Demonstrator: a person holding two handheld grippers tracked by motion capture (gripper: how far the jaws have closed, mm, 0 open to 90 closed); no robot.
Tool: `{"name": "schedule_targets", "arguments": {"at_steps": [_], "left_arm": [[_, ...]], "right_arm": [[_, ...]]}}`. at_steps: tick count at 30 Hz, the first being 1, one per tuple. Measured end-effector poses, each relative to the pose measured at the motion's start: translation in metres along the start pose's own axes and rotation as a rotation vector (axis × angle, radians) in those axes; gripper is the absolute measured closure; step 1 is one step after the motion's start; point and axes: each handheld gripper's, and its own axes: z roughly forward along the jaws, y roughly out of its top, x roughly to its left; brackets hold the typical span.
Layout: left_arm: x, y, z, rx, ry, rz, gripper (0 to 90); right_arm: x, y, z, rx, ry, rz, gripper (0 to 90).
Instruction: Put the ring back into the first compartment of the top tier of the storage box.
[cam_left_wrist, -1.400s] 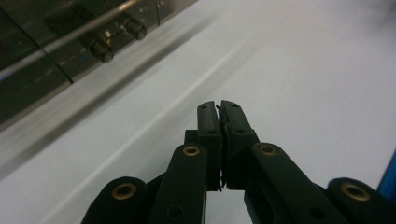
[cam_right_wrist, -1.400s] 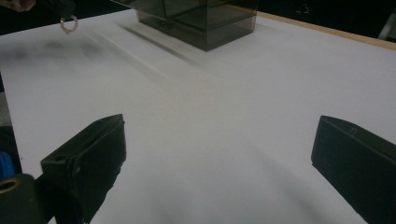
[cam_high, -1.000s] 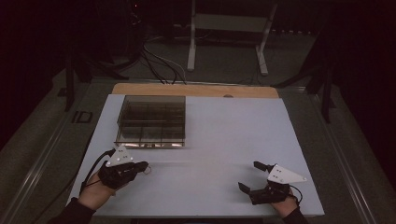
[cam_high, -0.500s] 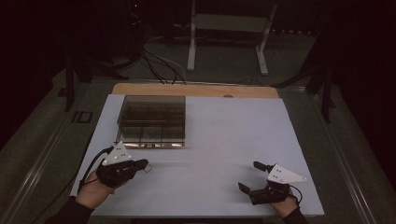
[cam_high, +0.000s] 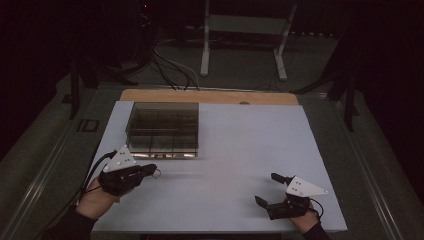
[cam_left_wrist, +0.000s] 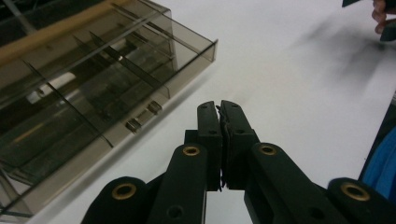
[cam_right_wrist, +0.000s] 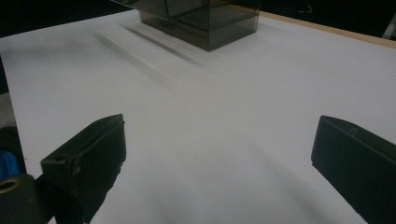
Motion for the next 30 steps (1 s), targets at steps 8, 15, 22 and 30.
{"name": "schedule_targets", "arguments": {"at_steps": [8, 15, 22, 30], "left_arm": [[0.006, 0.008, -0.007, -0.019, 0.015, 0.001, 90.0], [0.013, 0.016, -0.012, -0.037, 0.038, 0.000, 90.0], [0.027, 0.023, -0.015, -0.060, 0.074, -0.018, 90.0], [0.043, 0.030, -0.012, -0.085, 0.118, -0.046, 90.0]], "right_arm": [[0.000, 0.000, 0.000, -0.001, -0.002, -0.002, 3.0], [0.000, 0.000, 0.000, -0.001, -0.002, -0.002, 2.9], [0.000, 0.000, 0.000, 0.000, 0.000, -0.001, 2.9], [0.000, 0.000, 0.001, 0.001, 0.001, -0.003, 2.9]]}}
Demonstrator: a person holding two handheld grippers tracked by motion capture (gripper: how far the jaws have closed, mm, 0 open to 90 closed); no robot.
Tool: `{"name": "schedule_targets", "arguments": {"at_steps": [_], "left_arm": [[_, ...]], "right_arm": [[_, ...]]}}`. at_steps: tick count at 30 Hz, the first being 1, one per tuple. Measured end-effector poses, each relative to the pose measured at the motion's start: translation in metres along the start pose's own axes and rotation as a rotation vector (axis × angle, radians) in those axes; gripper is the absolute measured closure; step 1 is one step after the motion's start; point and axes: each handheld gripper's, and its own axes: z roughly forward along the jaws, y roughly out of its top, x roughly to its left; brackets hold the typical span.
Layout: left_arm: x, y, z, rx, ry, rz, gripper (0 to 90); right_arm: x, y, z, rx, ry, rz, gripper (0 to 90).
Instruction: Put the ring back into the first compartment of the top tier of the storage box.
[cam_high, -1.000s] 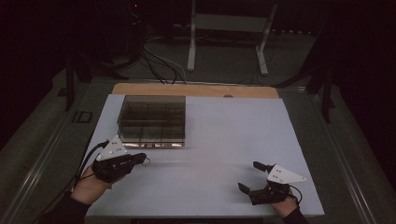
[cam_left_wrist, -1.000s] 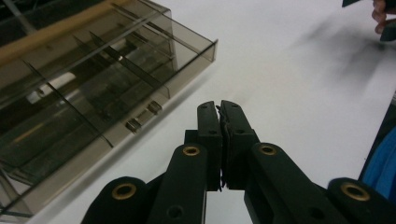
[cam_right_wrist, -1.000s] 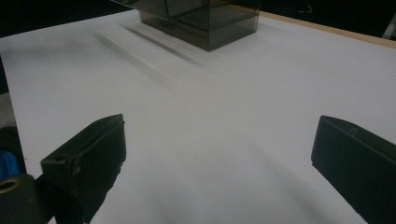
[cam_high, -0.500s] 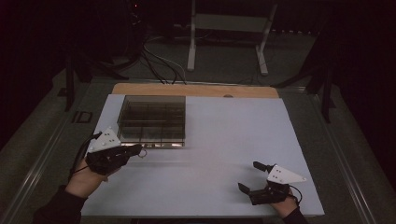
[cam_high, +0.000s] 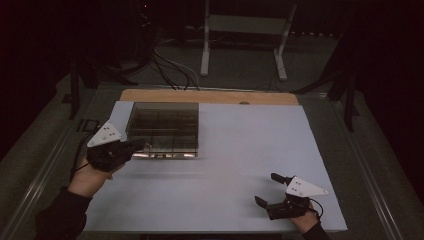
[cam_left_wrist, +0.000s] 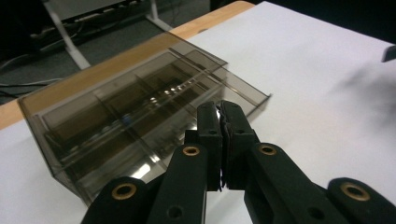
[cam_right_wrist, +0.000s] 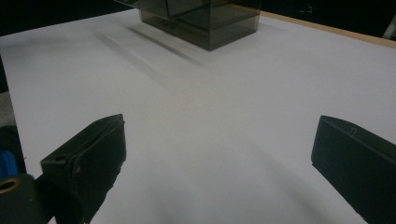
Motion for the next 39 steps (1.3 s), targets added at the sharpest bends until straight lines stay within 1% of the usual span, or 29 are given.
{"name": "schedule_targets", "arguments": {"at_steps": [2, 3, 6, 7, 8, 10, 13, 15, 16, 20, 23, 25, 27, 33, 36, 39], "left_arm": [[0.000, 0.000, 0.000, 0.000, 0.000, 0.000, 90.0], [0.007, 0.000, 0.005, -0.005, 0.015, -0.020, 90.0], [0.014, 0.000, 0.010, -0.014, 0.028, -0.049, 90.0], [0.014, 0.000, 0.010, -0.014, 0.028, -0.049, 90.0], [0.016, 0.001, 0.011, -0.013, 0.043, -0.051, 90.0], [0.020, 0.001, 0.014, -0.018, 0.047, -0.066, 90.0], [0.023, 0.002, 0.015, -0.018, 0.048, -0.072, 90.0], [0.027, 0.002, 0.017, -0.021, 0.059, -0.083, 90.0], [0.028, 0.002, 0.018, -0.024, 0.056, -0.091, 90.0], [0.030, 0.002, 0.019, -0.022, 0.065, -0.091, 90.0], [0.035, -0.001, 0.024, -0.007, 0.068, -0.104, 90.0], [0.036, -0.002, 0.025, -0.003, 0.073, -0.106, 90.0], [0.040, -0.004, 0.028, 0.000, 0.072, -0.120, 90.0], [0.046, -0.012, 0.035, 0.018, 0.074, -0.145, 90.0], [0.048, -0.016, 0.038, 0.034, 0.081, -0.144, 90.0], [0.052, -0.019, 0.040, 0.039, 0.086, -0.158, 90.0]], "right_arm": [[0.000, 0.000, 0.000, 0.001, 0.000, -0.002, 2.9], [0.000, 0.000, 0.000, 0.001, 0.000, -0.003, 3.0], [0.000, 0.000, 0.000, 0.003, -0.001, -0.003, 2.9], [0.000, 0.000, 0.000, 0.003, -0.001, -0.003, 2.9], [0.000, 0.000, 0.000, 0.002, -0.001, -0.003, 2.9], [0.000, 0.000, 0.000, 0.002, -0.001, -0.004, 2.9], [0.000, 0.000, 0.000, 0.003, -0.001, -0.003, 2.9], [0.000, 0.000, 0.000, 0.003, -0.001, -0.003, 2.9], [0.001, 0.000, 0.000, 0.003, -0.002, -0.003, 2.9], [0.000, 0.000, 0.000, 0.003, -0.001, -0.003, 2.9], [0.000, 0.000, 0.000, 0.004, -0.001, -0.003, 2.9], [0.000, 0.000, 0.000, 0.003, -0.001, -0.004, 2.9], [0.000, 0.000, 0.000, 0.003, -0.002, -0.004, 2.9], [0.000, 0.000, 0.000, 0.004, -0.001, -0.003, 2.9], [0.000, 0.000, 0.000, 0.005, 0.001, -0.002, 2.9], [0.000, 0.000, 0.000, 0.005, 0.000, -0.003, 2.9]]}}
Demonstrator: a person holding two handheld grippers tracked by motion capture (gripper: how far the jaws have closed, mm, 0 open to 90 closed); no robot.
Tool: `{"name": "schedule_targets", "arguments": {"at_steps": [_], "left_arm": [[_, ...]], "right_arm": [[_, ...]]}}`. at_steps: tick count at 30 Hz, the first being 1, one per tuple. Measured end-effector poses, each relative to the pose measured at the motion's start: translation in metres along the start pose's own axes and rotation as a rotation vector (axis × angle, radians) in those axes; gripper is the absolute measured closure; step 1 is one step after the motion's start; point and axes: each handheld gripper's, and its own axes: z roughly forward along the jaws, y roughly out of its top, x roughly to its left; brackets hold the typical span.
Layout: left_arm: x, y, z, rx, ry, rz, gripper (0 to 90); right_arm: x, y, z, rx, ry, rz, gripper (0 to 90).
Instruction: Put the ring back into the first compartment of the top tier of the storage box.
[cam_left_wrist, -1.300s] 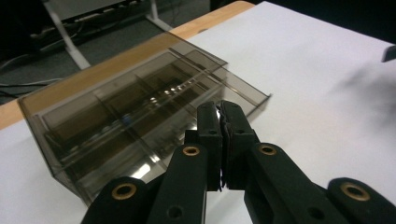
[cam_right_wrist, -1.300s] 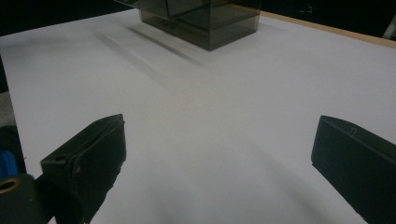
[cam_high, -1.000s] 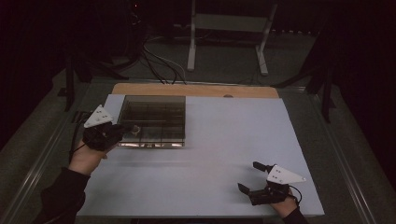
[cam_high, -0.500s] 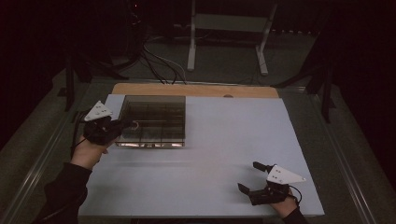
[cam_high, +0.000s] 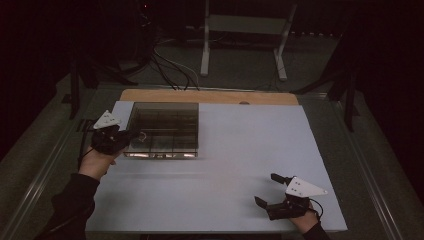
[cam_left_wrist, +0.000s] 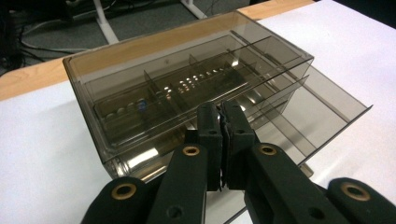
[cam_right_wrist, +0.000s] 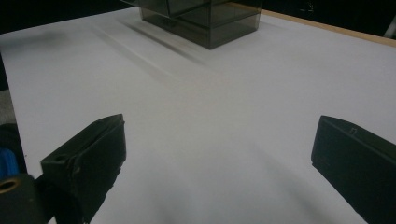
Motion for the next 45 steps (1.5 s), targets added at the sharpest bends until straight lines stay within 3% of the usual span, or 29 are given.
{"name": "schedule_targets", "arguments": {"at_steps": [13, 27, 39, 41, 42, 45], "left_arm": [[0.007, -0.009, 0.011, 0.037, -0.004, -0.024, 90.0], [0.008, -0.017, 0.025, 0.120, -0.001, -0.029, 90.0], [0.007, -0.012, 0.035, 0.236, 0.019, 0.022, 90.0], [0.007, -0.012, 0.035, 0.236, 0.019, 0.022, 89.9], [0.008, -0.007, 0.032, 0.219, 0.044, 0.019, 89.8], [0.010, -0.004, 0.028, 0.205, 0.032, -0.002, 89.6]], "right_arm": [[0.000, 0.000, 0.000, 0.001, 0.000, 0.001, 2.9], [0.000, 0.000, 0.000, 0.002, 0.000, -0.002, 2.9], [0.000, 0.000, 0.001, 0.006, 0.004, 0.001, 2.9], [0.000, 0.000, 0.001, 0.006, 0.004, 0.001, 2.9], [0.000, -0.001, 0.001, 0.006, 0.003, 0.002, 2.9], [0.000, -0.001, 0.001, 0.006, 0.002, 0.001, 2.9]]}}
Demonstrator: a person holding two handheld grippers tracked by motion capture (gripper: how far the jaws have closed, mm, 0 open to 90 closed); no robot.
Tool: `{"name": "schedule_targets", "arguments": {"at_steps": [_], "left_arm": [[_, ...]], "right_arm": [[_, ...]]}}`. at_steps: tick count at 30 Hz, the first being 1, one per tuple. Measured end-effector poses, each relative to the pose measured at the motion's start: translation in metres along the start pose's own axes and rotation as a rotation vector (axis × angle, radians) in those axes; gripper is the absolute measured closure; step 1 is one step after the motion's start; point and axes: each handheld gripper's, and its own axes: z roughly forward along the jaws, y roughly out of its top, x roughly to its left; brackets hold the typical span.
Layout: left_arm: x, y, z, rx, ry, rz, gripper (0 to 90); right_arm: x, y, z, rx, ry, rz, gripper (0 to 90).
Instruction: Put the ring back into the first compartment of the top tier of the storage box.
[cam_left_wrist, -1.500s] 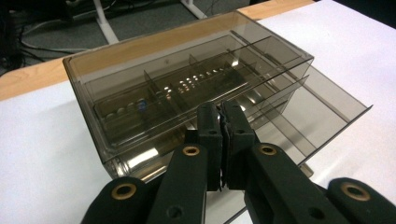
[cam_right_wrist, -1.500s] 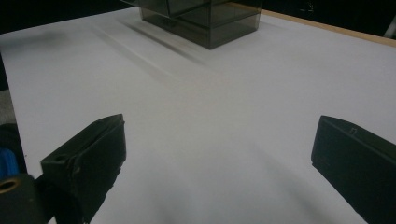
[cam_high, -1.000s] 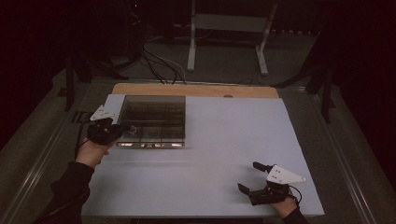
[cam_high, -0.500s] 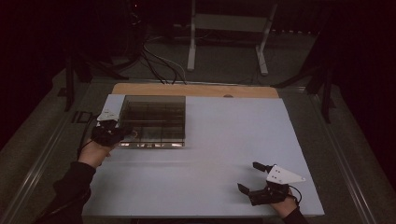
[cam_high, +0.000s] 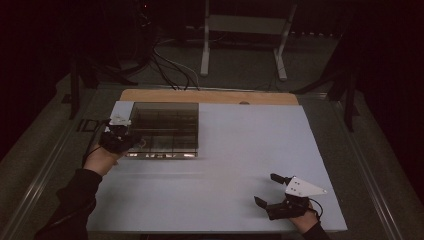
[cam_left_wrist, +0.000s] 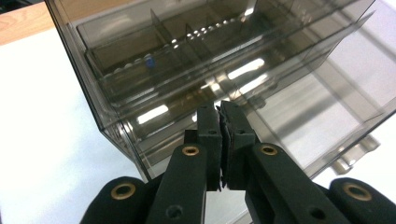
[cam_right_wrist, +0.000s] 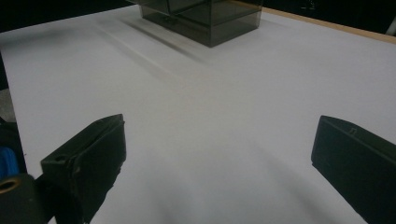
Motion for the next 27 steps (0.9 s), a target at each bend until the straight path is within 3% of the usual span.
{"name": "schedule_targets", "arguments": {"at_steps": [3, 6, 11, 20, 22, 27], "left_arm": [[0.000, 0.002, -0.005, -0.008, 0.013, 0.006, 83.7], [-0.001, 0.003, -0.010, -0.026, 0.013, -0.007, 65.6], [-0.004, 0.006, -0.019, -0.051, 0.024, -0.007, 49.0], [-0.012, 0.008, -0.027, -0.067, 0.022, 0.004, 30.8], [-0.013, 0.007, -0.027, -0.068, 0.025, 0.004, 30.6], [-0.015, 0.006, -0.029, -0.067, 0.005, 0.005, 19.2]], "right_arm": [[0.000, 0.000, 0.000, 0.001, 0.001, 0.000, 2.9], [0.000, 0.000, 0.000, -0.001, -0.001, 0.001, 2.9], [0.000, 0.000, 0.000, 0.000, 0.000, 0.000, 2.9], [0.000, 0.000, 0.000, 0.001, -0.001, 0.000, 2.9], [0.000, 0.000, 0.000, 0.002, -0.001, 0.000, 2.9], [0.000, 0.000, 0.000, 0.003, -0.001, 0.000, 2.9]]}}
